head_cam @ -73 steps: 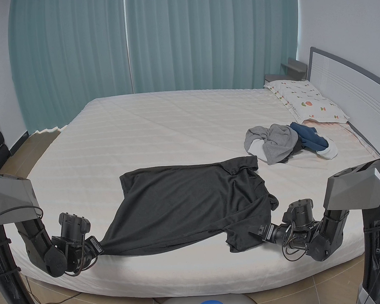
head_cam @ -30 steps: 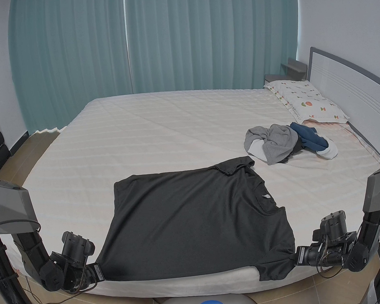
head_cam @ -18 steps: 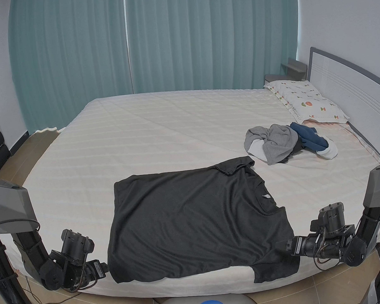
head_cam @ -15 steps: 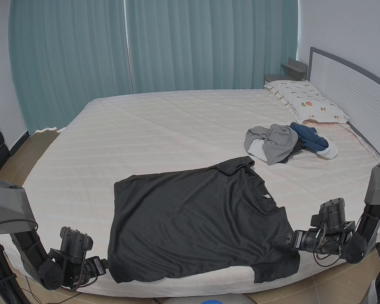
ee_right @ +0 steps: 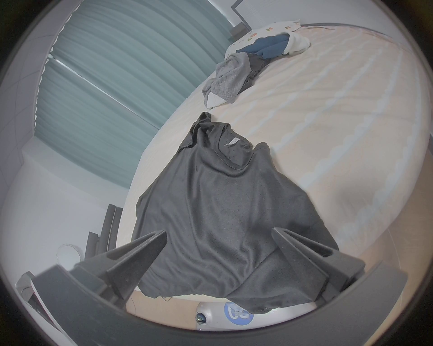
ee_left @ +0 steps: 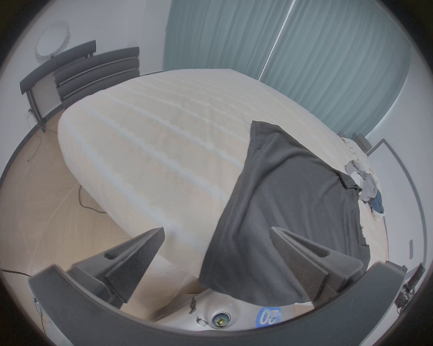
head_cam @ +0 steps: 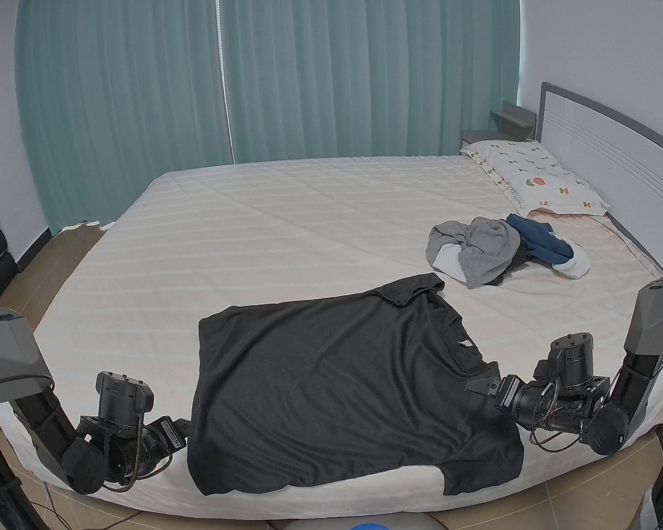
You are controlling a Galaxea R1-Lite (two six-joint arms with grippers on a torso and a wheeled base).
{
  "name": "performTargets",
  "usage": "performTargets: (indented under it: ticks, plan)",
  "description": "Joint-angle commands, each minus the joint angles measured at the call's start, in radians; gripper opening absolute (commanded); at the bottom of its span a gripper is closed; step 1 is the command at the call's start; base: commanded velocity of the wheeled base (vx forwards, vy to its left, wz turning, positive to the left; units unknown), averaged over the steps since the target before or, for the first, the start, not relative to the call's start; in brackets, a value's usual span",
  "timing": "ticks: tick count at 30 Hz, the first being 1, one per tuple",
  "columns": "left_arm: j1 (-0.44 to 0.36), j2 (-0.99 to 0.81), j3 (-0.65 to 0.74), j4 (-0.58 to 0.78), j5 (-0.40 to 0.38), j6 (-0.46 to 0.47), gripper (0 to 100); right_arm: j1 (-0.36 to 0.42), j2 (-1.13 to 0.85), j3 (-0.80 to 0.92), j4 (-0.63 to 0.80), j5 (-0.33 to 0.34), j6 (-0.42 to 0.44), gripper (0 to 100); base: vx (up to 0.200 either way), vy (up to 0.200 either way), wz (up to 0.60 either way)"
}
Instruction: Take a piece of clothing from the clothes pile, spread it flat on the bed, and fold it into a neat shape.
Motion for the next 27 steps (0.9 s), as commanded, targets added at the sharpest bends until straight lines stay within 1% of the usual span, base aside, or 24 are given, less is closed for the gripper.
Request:
performTargets:
  ticks: [1,6,12,16,18,19,20,21,22,24,25,27]
  plan:
    - [0.010,0.002,-0.012,-0.001,-0.038,-0.004,100,0.003,0.021,-0.003,-0.012,0.003,0.024,100,0.200,0.000,0.00]
    - [0.041,0.005,-0.088,0.006,-0.070,-0.010,100,0.011,0.027,-0.009,-0.026,0.008,0.087,100,0.200,0.000,0.00]
    - [0.057,0.010,-0.148,0.009,-0.068,-0.015,100,0.009,0.056,0.000,-0.052,0.029,0.098,100,0.000,0.000,0.00]
    - [0.101,0.033,-0.255,0.025,-0.070,-0.013,100,0.011,0.105,0.003,-0.085,0.029,0.118,100,0.000,0.000,0.00]
    - [0.133,0.065,-0.349,0.077,-0.074,-0.012,100,0.009,0.116,0.008,-0.139,0.026,0.162,100,0.000,0.000,0.00]
    - [0.138,0.071,-0.367,0.088,-0.078,-0.012,100,0.009,0.117,0.011,-0.151,0.025,0.173,100,0.000,0.000,0.00]
    - [0.150,0.098,-0.429,0.128,-0.101,-0.013,100,0.011,0.125,0.022,-0.191,0.025,0.197,100,0.000,0.000,0.00]
    - [0.155,0.107,-0.444,0.140,-0.110,-0.013,100,0.011,0.129,0.025,-0.204,0.025,0.202,100,0.000,0.000,0.00]
    - [0.161,0.137,-0.499,0.174,-0.147,-0.015,100,0.013,0.143,0.036,-0.245,0.023,0.207,100,0.000,0.000,0.00]
    - [0.172,0.180,-0.570,0.210,-0.194,-0.016,100,0.014,0.162,0.057,-0.299,0.022,0.207,100,0.000,0.000,0.00]
    - [0.173,0.188,-0.581,0.213,-0.199,-0.016,100,0.016,0.163,0.060,-0.306,0.022,0.208,100,0.000,0.000,0.00]
    - [0.178,0.256,-0.665,0.224,-0.223,-0.013,100,0.023,0.179,0.083,-0.349,0.023,0.210,100,0.000,0.000,0.00]
